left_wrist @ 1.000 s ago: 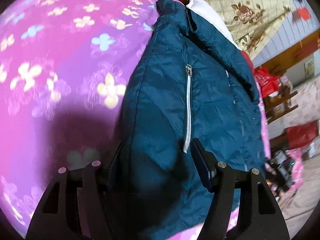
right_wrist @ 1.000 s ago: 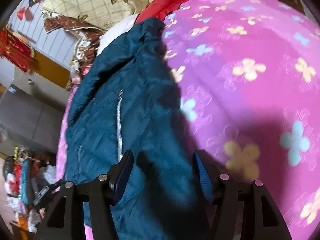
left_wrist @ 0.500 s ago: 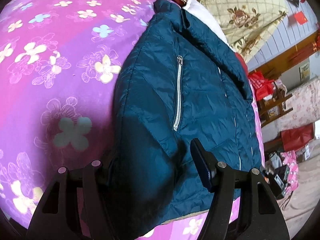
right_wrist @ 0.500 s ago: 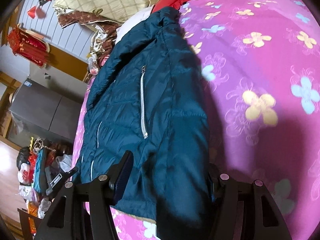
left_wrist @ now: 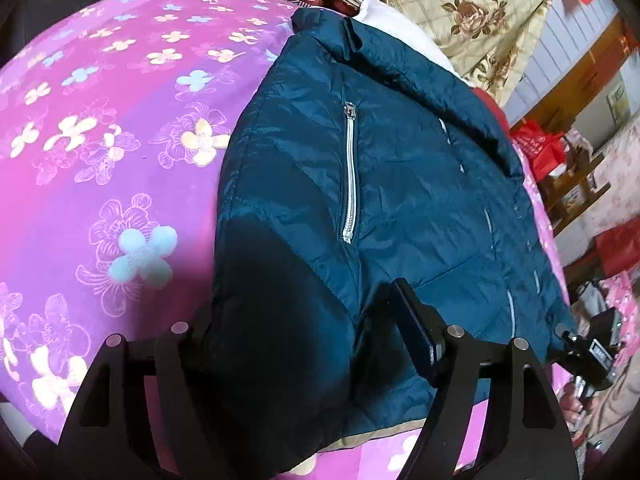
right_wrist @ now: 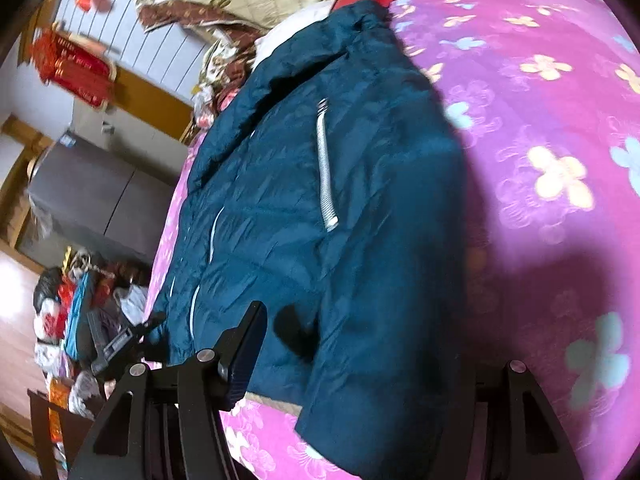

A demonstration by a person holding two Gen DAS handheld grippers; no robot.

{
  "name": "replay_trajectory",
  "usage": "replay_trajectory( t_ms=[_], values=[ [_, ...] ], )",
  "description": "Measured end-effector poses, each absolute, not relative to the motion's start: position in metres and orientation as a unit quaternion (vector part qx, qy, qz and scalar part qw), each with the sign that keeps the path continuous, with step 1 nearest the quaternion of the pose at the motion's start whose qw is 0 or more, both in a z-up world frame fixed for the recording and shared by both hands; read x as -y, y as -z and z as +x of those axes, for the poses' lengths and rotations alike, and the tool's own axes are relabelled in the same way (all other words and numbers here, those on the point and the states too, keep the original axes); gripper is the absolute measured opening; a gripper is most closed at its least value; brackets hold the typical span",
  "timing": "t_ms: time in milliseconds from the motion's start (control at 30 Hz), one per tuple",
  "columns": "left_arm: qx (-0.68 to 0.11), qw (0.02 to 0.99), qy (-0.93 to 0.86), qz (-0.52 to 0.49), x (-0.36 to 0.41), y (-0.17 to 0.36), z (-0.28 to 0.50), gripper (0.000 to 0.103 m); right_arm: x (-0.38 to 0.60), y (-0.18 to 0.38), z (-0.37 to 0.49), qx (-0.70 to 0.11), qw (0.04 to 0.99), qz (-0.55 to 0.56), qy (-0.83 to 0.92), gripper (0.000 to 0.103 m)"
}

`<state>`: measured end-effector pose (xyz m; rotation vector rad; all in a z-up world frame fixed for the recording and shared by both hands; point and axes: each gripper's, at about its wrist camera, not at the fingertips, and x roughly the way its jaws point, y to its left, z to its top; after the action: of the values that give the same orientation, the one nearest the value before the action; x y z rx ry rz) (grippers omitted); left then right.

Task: Fold large clothes

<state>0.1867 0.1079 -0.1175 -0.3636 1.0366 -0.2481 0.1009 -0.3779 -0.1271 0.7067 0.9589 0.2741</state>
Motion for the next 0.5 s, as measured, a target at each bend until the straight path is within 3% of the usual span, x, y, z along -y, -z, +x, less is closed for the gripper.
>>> replay_trajectory(
  t_ms=[233, 400, 467, 500],
  values=[
    [-0.498, 0.849, 0.092, -0.153, -0.1, 0.116, 0.185, 0.073, 0.369, 0.126, 0.107, -0.453, 0.826, 0.319, -0.101, 0.055],
    [-0.501, 0.851, 0.071, -0.142, -0.092, 0.116, 0.187, 0.076, 0.391, 0.136, 0.117, -0.435, 0.801, 0.398, -0.103, 0.051],
    [-0.505, 0.85, 0.069, -0.134, -0.09, 0.116, 0.186, 0.074, 0.393, 0.138, 0.12, -0.443, 0.796, 0.403, -0.093, 0.034],
    [-0.507, 0.849, 0.064, -0.134, -0.09, 0.116, 0.185, 0.06, 0.391, 0.138, 0.12, -0.448, 0.797, 0.396, -0.088, 0.026]
  ],
)
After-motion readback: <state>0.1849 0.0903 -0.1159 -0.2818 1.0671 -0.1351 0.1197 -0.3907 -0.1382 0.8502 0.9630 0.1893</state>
